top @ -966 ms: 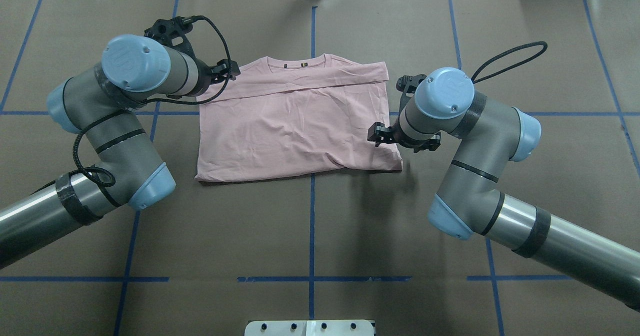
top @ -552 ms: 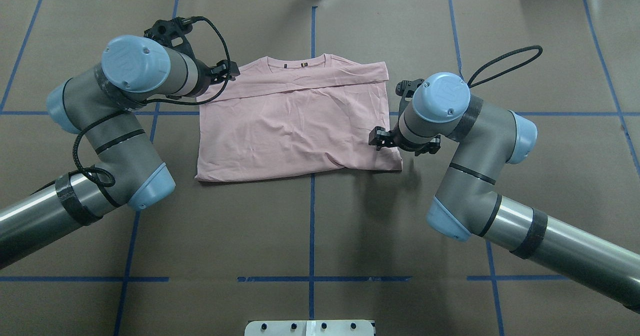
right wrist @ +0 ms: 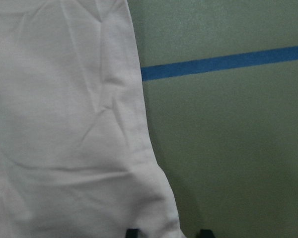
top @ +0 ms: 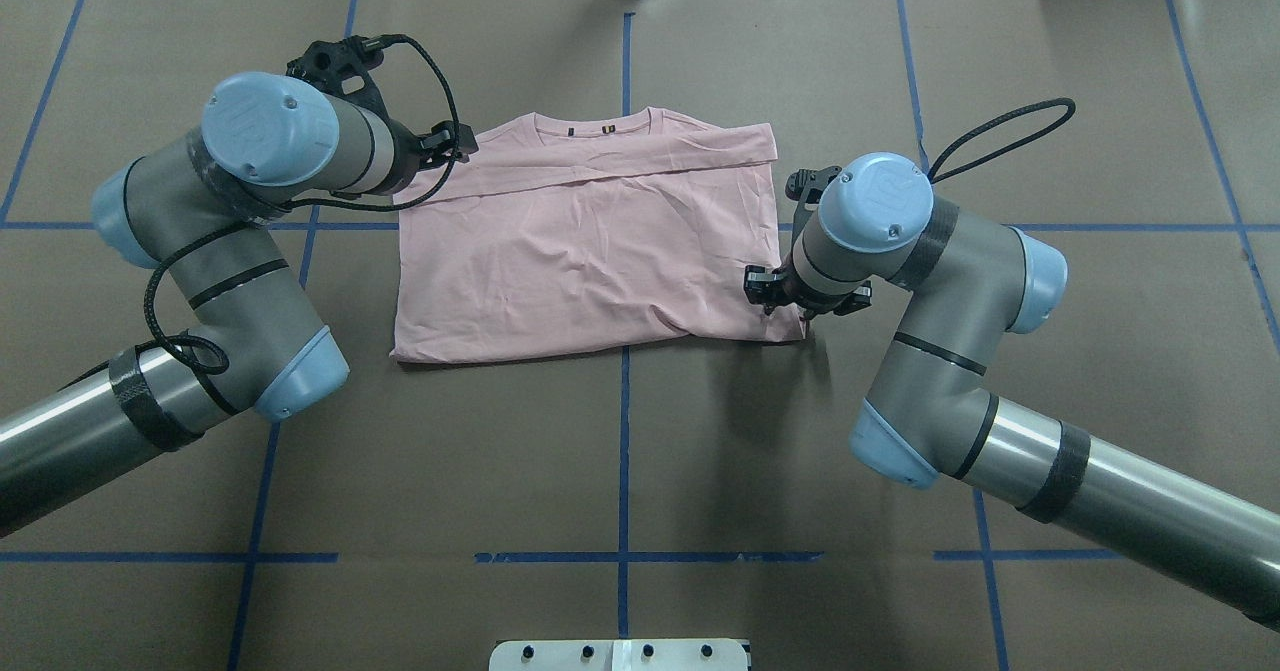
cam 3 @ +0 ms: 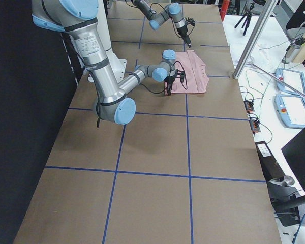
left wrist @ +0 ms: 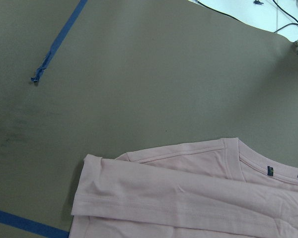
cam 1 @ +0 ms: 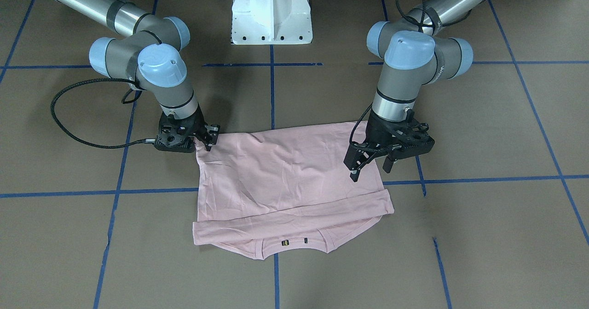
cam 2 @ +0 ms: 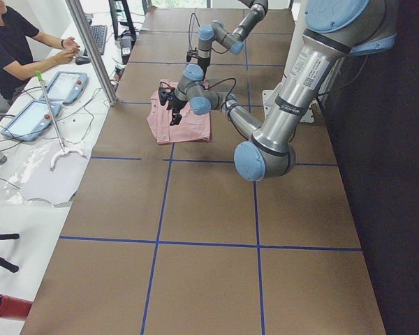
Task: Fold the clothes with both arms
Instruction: 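Move the right gripper to the folded shirt's near corner and grasp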
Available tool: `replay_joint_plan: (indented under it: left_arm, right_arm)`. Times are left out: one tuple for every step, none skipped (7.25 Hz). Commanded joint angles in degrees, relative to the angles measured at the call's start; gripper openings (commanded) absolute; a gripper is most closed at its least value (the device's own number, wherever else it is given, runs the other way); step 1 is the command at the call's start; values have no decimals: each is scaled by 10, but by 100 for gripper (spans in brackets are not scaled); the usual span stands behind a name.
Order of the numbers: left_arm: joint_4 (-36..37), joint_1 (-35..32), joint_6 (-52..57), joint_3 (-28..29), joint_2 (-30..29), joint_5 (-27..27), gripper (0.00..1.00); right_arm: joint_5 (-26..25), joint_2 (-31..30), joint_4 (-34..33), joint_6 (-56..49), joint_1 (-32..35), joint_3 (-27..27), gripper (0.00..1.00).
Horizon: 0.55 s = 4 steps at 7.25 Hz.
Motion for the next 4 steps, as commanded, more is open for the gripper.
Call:
replay_joint_plan:
  left_arm:
    - [0, 0, 1, 0, 0, 1, 100]
    - [0, 0, 1, -1, 1, 1, 100]
    - [0, 0, 1, -1, 0, 1, 100]
    - [0, 0, 1, -1, 0, 1, 100]
  right_arm:
    - [2, -2, 0, 0, -5, 2, 0]
    - [7, -1, 0, 0, -3, 6, 0]
    - [9, 0, 0, 0, -2, 7, 0]
    - [17, -4, -1, -1, 3, 21, 0]
